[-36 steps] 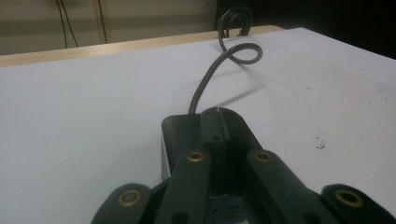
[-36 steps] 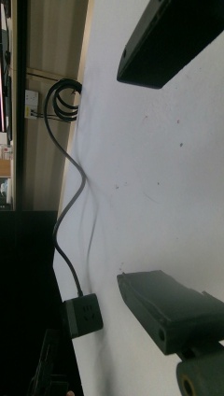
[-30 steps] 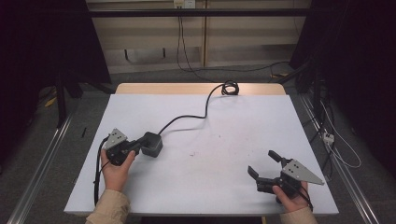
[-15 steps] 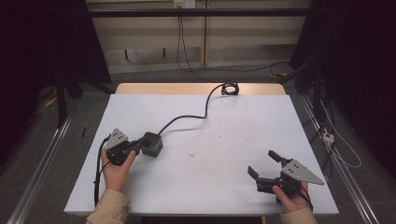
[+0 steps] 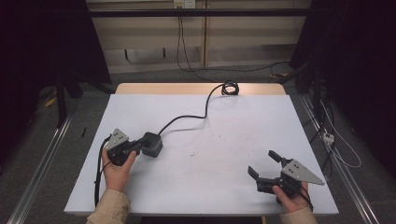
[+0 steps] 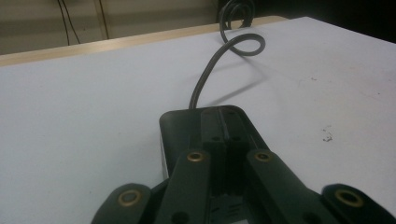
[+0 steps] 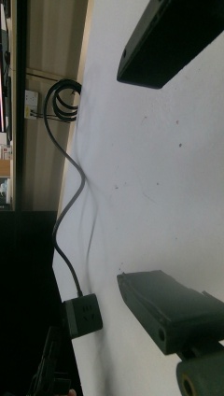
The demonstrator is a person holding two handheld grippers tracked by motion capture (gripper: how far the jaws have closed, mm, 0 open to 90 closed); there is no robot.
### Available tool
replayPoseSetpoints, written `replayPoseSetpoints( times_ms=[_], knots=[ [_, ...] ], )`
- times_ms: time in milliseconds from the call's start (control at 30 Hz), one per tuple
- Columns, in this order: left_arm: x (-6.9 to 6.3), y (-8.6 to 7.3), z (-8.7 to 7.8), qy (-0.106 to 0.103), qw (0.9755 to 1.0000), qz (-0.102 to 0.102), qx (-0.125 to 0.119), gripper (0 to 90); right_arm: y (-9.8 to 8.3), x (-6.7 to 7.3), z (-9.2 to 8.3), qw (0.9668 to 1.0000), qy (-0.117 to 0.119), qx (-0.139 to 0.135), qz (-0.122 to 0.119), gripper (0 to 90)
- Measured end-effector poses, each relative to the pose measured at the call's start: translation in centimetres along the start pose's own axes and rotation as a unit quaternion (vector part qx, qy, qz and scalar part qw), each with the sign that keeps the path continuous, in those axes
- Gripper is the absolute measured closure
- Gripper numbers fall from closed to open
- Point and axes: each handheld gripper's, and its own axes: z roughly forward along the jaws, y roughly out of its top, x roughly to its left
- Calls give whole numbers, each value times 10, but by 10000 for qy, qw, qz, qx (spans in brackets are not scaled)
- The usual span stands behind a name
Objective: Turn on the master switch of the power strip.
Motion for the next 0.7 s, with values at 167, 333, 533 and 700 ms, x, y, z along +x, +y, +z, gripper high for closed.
replayPoseSetpoints(
  times_ms=[167, 333, 533, 700],
  knots=[
    [0, 0, 0, 15, 10000, 31, 26, 900, 0, -1, -1, 10000, -5, 8, -26, 36],
    [-2, 0, 1, 32, 10000, 47, 23, 900, 0, 0, -1, 10000, -3, 3, -26, 36],
    [-2, -1, 2, 26, 10000, 41, 21, 900, 0, 0, -1, 10000, -7, 4, -24, 36],
    [-3, -1, 3, 39, 10000, 81, 22, 900, 0, 0, -1, 10000, -8, 7, -26, 36]
  ],
)
